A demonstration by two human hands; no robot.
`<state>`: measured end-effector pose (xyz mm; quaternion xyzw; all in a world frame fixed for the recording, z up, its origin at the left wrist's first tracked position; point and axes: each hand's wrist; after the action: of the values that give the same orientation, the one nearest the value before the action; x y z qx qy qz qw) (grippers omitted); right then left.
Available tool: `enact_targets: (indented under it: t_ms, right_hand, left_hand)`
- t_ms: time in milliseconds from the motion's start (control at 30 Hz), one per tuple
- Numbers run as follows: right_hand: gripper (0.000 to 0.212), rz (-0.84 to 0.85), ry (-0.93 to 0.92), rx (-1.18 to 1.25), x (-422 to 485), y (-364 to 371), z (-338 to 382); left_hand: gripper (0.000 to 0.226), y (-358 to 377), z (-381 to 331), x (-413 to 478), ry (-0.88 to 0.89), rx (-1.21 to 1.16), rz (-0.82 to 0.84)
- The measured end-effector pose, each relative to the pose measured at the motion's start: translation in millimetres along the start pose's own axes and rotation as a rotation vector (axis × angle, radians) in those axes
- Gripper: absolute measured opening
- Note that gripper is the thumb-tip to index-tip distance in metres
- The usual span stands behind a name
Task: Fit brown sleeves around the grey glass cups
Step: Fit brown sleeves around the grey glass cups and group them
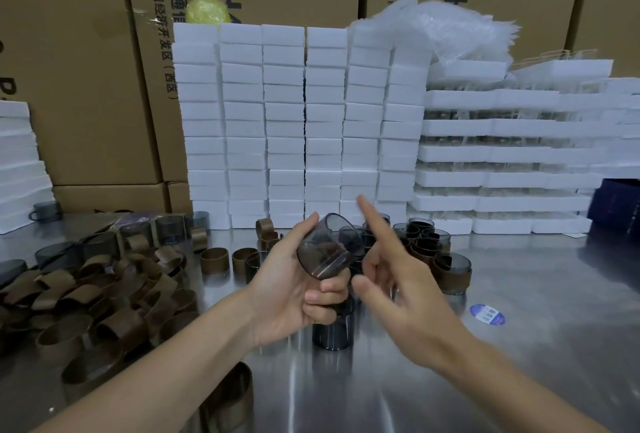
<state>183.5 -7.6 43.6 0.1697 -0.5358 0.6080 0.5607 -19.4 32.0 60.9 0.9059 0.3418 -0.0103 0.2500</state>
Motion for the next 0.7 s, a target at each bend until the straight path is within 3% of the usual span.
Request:
enact_targets:
  t_ms: [100, 200, 267, 400, 500, 600, 700]
  right_hand:
    - [0.075, -0.029, 0.392, 0.807, 8, -1, 9]
    - [0.061, 0.133, 0.521, 1.175, 13, -3, 19]
    - [0.061, 0.111, 0.521, 1.303, 14, -6, 22]
    - [0.053, 0.073, 0.630, 1.337, 16, -1, 29]
    - [0.058, 0.016, 0.671, 1.481, 17, -4, 28]
    - [0.055, 0.033, 0.753, 1.198, 14, -3, 26]
    - [0.045, -0.028, 0.755, 0.930, 9, 3, 19]
  left_hand:
    - [0.052, 1, 1, 3, 0.050, -0.003, 0.023]
    - [0.052, 1, 5, 5, 0.074, -0.016, 0.024]
    - [0.053, 0, 6, 6, 0.083, -0.017, 0.017]
    - [0.057, -3, 7, 8, 0.107, -0.034, 0.004]
    - [0.064, -3, 11, 12, 0.181, 0.089, -0.161]
    - [0.055, -2, 13, 13, 0.298, 0.320, -0.408]
    - [0.047, 0, 11, 9, 0.316, 0.595, -0.506]
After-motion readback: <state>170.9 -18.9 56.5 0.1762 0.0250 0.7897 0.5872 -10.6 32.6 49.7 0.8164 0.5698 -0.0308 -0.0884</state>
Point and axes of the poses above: each hand's wrist, its own x-axis towards the middle knuckle, its own y-axis out of the palm, z = x × y, and after that the axes turned 14 degrees about -y, right-handed
